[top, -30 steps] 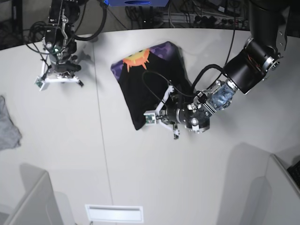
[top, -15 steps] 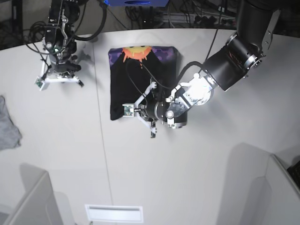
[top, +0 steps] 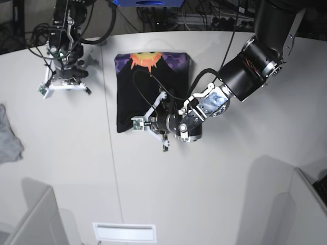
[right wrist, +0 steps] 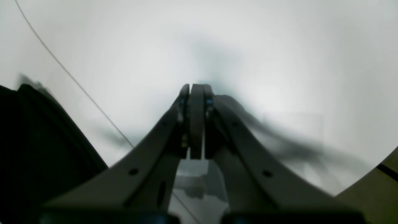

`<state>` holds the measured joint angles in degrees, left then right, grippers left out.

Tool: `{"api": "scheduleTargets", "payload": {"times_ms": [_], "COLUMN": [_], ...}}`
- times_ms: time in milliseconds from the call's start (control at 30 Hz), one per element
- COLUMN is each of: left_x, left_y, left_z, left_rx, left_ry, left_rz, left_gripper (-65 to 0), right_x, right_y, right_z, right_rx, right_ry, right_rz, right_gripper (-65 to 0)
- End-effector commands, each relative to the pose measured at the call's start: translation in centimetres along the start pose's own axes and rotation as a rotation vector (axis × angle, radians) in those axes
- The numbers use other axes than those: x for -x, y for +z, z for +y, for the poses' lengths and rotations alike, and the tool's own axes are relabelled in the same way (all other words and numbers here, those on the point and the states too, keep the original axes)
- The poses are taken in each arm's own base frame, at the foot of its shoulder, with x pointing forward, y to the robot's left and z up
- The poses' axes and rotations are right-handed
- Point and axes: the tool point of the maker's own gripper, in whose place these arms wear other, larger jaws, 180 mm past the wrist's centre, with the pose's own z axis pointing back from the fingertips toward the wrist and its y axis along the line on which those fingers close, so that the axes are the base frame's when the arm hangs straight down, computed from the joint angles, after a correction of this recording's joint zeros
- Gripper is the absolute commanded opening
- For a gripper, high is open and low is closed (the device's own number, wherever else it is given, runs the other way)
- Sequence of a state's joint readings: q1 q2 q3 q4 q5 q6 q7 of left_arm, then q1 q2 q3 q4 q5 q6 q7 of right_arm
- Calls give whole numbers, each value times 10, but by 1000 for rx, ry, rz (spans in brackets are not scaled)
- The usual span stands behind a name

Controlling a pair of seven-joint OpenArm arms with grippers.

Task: Fold the T-shirt properly
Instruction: 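Drag the folded shirt with the left gripper and square it on the table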

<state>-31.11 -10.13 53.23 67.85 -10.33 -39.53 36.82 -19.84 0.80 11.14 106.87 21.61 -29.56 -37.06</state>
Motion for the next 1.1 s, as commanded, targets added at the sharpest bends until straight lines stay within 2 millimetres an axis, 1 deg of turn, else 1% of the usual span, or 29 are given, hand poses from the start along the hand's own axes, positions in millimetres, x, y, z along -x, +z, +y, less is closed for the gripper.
{"api": "scheduleTargets", "payload": {"times_ms": [0, 200, 267, 367, 400, 500, 533, 600, 667, 733, 767, 833, 900, 967, 1000, 1033, 1067], "left_x": [2, -4, -10, -19, -21, -32, -35, -48, -57, -70, -76, -92, -108, -120, -123, -117, -106], "left_y": [4, 8, 12, 18, 19, 28, 30, 30, 30, 36, 41, 58, 85, 107, 118, 129, 137], "left_z": [8, 18, 25, 32, 32, 44, 47, 47, 49, 53, 57, 67, 82, 89, 92, 95, 97], "left_rx": [-19, -37, -53, -71, -75, -100, -106, -109, -115, -133, -147, -189, -257, -311, -343, -373, -398], "left_ry": [-27, -43, -57, -73, -75, -94, -98, -112, -116, -107, -105, -92, -88, -78, -73, -59, -40], "left_rz": [33, 30, 21, 2, -3, -23, -27, -51, -65, -104, -126, -191, -261, -331, -358, -370, -372], "left_gripper": [-650, -650, -648, -487, -446, -327, -299, -257, -234, -230, -232, -234, -235, -239, -240, -247, -272], "right_x": [-14, -12, -12, -11, -11, -11, -11, -10, -9, -9, -9, -9, -8, -5, -4, -5, -8], "right_y": [2, 2, 2, 3, 3, 3, 3, 3, 2, 2, 2, 2, 3, 4, 5, 7, 9], "right_z": [2, 3, 3, 4, 4, 5, 5, 5, 5, 5, 5, 5, 4, 1, 1, 3, 7], "right_rx": [-6, -7, -7, -11, -11, -12, -12, -14, -13, -13, -13, -12, -12, -8, -13, -27, -48], "right_ry": [4, 3, 3, 6, 6, 7, 7, 8, 7, 7, 7, 7, 9, 17, 25, 42, 65], "right_rz": [-48, -45, -45, -42, -42, -40, -40, -39, -37, -37, -37, -36, -32, -29, -29, -34, -42], "right_gripper": [-650, -650, -650, -650, -650, -650, -650, -650, -650, -650, -650, -650, -650, -650, -650, -650, -650]}}
